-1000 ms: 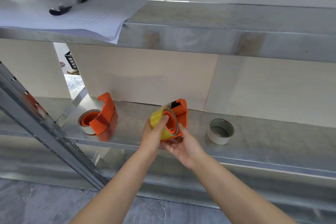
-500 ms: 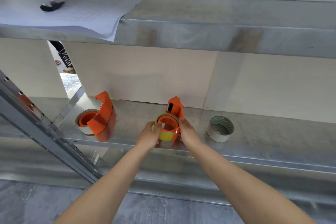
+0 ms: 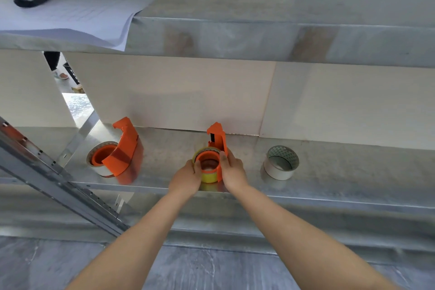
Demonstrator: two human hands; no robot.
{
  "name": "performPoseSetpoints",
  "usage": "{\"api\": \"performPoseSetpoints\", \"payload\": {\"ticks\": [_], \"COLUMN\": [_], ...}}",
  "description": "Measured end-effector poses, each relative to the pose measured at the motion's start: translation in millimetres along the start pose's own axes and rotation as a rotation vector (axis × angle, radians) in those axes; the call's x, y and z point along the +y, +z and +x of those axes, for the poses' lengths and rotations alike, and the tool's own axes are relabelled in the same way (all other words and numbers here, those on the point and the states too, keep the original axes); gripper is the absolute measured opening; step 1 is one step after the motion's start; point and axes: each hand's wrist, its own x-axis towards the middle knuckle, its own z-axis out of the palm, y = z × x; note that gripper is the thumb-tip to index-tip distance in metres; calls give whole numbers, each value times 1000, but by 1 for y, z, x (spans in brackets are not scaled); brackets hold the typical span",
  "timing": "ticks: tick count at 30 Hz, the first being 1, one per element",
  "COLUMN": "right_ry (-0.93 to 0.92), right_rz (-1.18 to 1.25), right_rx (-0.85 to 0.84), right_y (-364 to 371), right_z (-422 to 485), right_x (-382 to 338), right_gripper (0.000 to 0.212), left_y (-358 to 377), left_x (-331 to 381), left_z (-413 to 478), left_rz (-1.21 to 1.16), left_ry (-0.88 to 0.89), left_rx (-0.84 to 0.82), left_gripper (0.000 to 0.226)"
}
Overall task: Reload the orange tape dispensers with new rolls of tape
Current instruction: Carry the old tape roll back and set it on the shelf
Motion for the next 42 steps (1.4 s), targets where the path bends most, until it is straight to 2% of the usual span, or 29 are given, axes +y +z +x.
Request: {"api": "performPoseSetpoints", "payload": {"ticks": [4, 7, 9, 10, 12, 15, 18, 22, 24, 25, 27, 30, 34, 38, 42], "right_ry": [25, 31, -45, -83, -130, -150, -99, 37, 71, 64, -12, -135, -132, -111, -67], "right_rz": [35, 127, 186, 217, 247, 189, 116, 135, 184, 157, 62, 31, 28, 138, 125], "right_rx": [-32, 72, 188, 249, 357, 452, 463, 241, 119, 83, 60, 60, 176, 286, 479], "right_y": [-7, -32, -59, -74, -104, -143, -170, -177, -173, -170, -168, -167, -166, -180, -210], "right_z": [1, 2, 2, 3, 4, 4, 2, -6, -11, -13, -16, -16, -16, -31, -58], "right_x": [-1, -2, -4, -4, -2, 12, 39, 77, 89, 94, 97, 94, 92, 102, 121], "right_gripper": [48, 54, 48, 44, 38, 37, 47, 69, 74, 74, 72, 64, 57, 54, 58], "left_y": [-4, -13, -20, -21, -15, 8, 36, 66, 75, 79, 83, 87, 96, 105, 126], "left_x": [3, 11, 28, 39, 65, 104, 129, 139, 138, 137, 138, 143, 150, 163, 197], "left_z": [0, -4, -8, -10, -14, -20, -21, -14, -12, -11, -10, -10, -9, -13, -29], "left_rz": [69, 4, -126, -177, -222, -258, -355, -408, -388, -382, -380, -383, -409, -519, -513], "left_ry": [-78, -58, 96, 190, 380, 538, 416, 247, 231, 249, 286, 291, 298, 373, 494], "left_rx": [-17, 246, 431, 462, 412, 172, -127, -364, -390, -367, -302, -262, -236, -343, -432], "left_gripper": [56, 58, 48, 44, 43, 61, 88, 105, 100, 90, 70, 64, 60, 60, 66]}}
